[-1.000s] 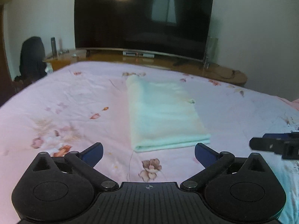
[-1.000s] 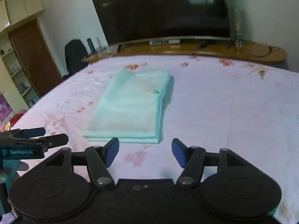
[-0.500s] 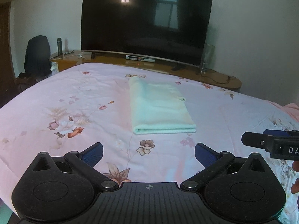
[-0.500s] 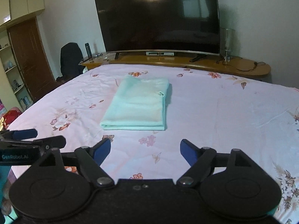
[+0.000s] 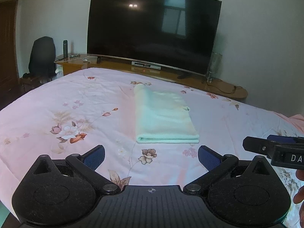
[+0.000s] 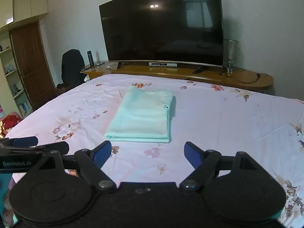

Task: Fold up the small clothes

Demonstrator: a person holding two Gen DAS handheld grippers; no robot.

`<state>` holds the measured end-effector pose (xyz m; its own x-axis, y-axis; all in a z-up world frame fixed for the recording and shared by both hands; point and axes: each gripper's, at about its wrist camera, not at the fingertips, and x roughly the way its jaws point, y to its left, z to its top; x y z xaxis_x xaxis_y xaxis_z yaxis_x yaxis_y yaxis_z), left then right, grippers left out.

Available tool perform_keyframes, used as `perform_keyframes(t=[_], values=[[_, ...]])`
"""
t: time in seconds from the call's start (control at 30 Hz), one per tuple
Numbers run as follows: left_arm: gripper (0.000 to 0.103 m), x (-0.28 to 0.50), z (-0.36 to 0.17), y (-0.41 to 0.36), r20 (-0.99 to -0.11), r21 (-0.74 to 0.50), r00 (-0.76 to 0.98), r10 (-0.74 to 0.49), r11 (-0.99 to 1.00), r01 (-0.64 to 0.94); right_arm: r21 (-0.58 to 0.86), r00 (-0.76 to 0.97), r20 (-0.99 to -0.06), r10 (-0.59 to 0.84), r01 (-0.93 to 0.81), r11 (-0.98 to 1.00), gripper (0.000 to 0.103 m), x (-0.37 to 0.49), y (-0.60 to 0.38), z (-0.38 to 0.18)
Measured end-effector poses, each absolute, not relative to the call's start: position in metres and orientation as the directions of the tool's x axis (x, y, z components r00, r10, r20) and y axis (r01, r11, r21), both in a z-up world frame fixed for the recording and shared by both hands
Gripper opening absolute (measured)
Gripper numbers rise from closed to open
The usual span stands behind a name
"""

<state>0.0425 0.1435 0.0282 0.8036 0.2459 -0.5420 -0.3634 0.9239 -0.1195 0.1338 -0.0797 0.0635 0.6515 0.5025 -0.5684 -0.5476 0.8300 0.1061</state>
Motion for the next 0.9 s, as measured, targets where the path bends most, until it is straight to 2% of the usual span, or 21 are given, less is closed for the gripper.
perform_keyframes(t=[0.9], values=[[0.103, 0.0497, 0.0303, 0.1369, -0.539, -0.11, 0.802, 0.257, 0.923, -0.369, 0.115, 0.643, -0.575, 0.506, -0.548, 0.828, 0.084, 0.1372, -0.0791, 0.0622]])
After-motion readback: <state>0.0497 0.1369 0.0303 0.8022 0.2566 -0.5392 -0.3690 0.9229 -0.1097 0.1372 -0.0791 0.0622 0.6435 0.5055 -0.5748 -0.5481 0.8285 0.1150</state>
